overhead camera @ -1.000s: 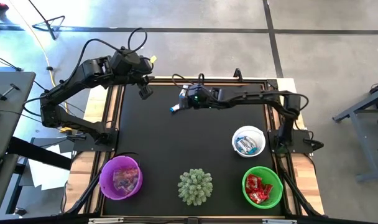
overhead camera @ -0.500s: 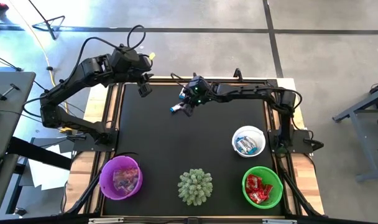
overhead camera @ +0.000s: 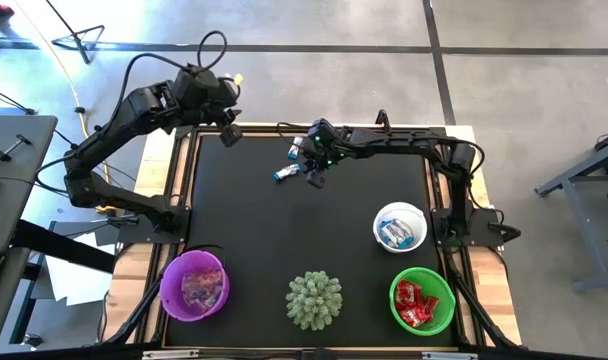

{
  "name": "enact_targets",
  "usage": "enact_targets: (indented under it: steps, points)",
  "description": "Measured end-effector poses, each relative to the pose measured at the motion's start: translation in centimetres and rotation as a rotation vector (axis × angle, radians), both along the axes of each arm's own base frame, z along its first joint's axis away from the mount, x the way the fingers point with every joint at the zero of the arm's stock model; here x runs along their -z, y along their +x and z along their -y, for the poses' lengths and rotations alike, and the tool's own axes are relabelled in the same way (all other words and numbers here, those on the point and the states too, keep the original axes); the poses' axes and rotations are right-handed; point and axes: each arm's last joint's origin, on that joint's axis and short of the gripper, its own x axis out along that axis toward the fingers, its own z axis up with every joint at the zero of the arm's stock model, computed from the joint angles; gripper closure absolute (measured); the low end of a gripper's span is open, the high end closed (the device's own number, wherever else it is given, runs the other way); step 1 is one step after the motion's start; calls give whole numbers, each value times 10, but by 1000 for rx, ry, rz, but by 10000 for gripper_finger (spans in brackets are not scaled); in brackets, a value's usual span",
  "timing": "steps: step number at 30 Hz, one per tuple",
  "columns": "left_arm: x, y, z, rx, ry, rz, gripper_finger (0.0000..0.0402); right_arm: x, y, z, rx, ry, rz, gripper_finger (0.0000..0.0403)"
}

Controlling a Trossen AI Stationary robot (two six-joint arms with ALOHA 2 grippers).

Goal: Sort candy
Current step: Put the white candy wrapper into the white bucket

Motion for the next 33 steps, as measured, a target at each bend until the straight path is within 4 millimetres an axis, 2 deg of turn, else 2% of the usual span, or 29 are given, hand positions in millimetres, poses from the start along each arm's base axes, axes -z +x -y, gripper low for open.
enact_targets:
  steps: [5,12,17,23,28,33]
  points:
    - [0,-2,-3,-15,1,2,312,-11,1,7,64,-50,-27,270]
    - [-1,2,-6,-17,11,26,312,-33,5,28,288,89,69,270]
    - [1,5,-8,-20,4,28,312,-16,23,44,561,295,97,270]
    - [2,6,-9,-19,3,25,312,8,54,59,759,466,129,270]
    - [2,6,-9,-31,-8,34,312,9,72,70,897,514,182,270]
    - [3,5,-8,-31,-14,23,312,5,72,71,986,469,164,270]
